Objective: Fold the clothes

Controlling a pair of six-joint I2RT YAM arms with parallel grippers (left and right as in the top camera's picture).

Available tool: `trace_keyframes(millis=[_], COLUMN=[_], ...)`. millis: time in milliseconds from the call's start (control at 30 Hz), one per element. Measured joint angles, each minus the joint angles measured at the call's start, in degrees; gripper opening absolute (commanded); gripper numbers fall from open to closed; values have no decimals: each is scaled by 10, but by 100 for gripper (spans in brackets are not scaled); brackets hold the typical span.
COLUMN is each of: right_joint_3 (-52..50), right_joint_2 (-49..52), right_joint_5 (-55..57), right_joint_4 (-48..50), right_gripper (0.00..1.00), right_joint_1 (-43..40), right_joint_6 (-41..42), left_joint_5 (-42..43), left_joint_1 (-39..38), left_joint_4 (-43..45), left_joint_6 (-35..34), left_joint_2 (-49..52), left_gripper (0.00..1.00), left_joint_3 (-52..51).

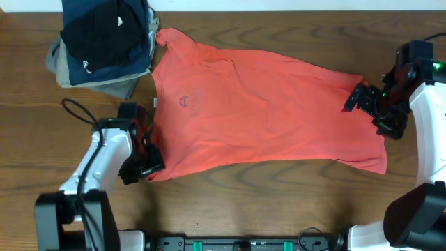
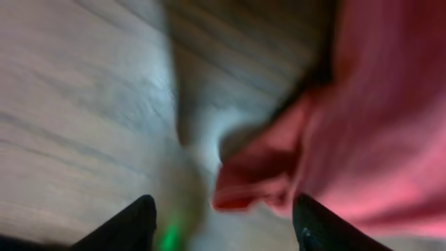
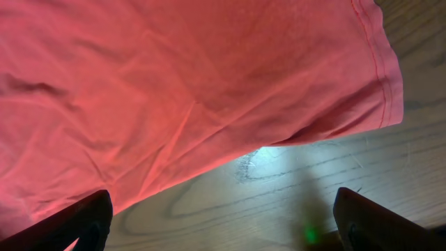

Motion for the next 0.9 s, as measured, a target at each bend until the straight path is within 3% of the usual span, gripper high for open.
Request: trace_keyframes(millis=[300,900], right_joint_3=[0,0], right_joint_2=[0,0], right_joint_5=[13,15], right_joint_4=[5,12], right_gripper=[99,99], right_joint_1=[0,0], right_joint_6=[-6,-7], left_joint_5=[-9,42], left_joint_1=[74,75], left_joint_4=[7,2], left_joint_6=[7,63], left_joint_2=[24,24], left_gripper=[58,56], left_joint_3=[0,0])
